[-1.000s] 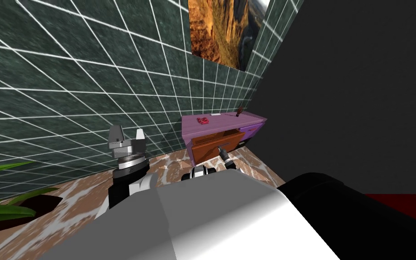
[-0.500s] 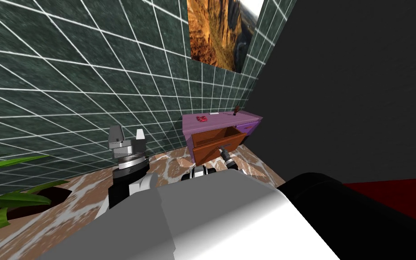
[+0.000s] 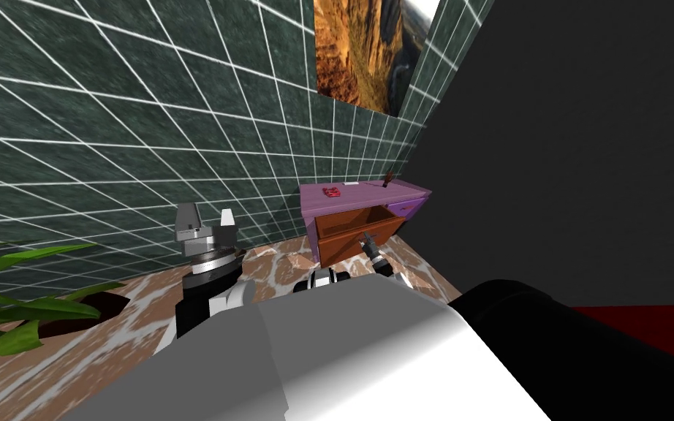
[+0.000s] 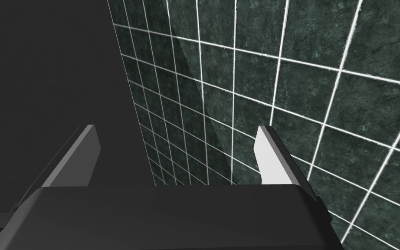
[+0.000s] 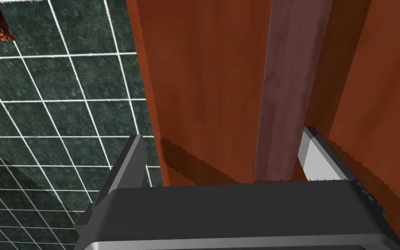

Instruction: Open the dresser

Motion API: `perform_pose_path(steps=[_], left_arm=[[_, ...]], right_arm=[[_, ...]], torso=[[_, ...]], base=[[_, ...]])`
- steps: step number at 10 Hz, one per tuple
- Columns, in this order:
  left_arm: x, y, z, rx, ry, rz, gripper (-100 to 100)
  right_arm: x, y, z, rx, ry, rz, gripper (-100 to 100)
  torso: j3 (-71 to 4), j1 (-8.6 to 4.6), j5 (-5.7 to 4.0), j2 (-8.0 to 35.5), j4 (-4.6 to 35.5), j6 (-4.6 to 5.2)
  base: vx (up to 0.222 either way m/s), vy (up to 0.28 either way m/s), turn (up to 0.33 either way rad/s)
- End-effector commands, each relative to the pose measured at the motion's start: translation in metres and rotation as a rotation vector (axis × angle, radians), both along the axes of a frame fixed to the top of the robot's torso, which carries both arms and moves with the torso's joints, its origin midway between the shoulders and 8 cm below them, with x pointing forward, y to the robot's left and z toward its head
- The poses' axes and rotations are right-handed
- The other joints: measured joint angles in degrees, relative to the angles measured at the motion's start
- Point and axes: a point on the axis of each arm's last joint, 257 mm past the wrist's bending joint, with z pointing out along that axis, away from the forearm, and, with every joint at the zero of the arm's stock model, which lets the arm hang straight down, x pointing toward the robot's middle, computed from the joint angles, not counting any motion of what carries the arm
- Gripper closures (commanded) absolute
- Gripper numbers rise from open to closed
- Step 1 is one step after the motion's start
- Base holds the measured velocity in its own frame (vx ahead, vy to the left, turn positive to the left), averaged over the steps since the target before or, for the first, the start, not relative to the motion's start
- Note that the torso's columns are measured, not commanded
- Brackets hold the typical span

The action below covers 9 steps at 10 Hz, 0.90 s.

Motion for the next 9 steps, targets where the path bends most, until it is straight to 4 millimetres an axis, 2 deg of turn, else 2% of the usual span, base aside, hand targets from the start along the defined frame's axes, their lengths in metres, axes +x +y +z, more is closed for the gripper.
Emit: perform_pose_path(steps=[1,2,3,4,9], left_arm=[[0.000,0.000,0.000,0.000,0.000,0.000,0],[0.000,0.000,0.000,0.000,0.000,0.000,0],[0.000,0.000,0.000,0.000,0.000,0.000,0],[0.000,0.000,0.000,0.000,0.000,0.000,0],[0.000,0.000,0.000,0.000,0.000,0.000,0]], right_arm=[[-0.003,-0.015,0.017,0.006,0.000,-0.014,-100],[-0.004,-0.019,0.023,0.008,-0.001,-0.018,-100],[-0.006,-0.018,0.013,0.005,0.013,-0.022,-100],[-0.007,-0.020,0.012,0.006,0.017,-0.026,0],[-0.008,-0.022,0.008,0.005,0.029,-0.032,0]], torso=[[0.00,0.00,0.00,0.00,-0.01,0.02],[0.01,0.08,0.09,0.10,0.10,0.02],[0.06,0.23,0.19,0.22,0.24,-0.04],[0.08,0.21,0.15,0.21,0.18,-0.03],[-0.03,0.02,0.03,-0.02,0.01,0.01]], base=[[-0.008,0.046,0.042],[-0.011,0.037,0.056],[-0.001,0.009,0.005],[0.000,0.000,0.000],[0.000,0.000,0.000]])
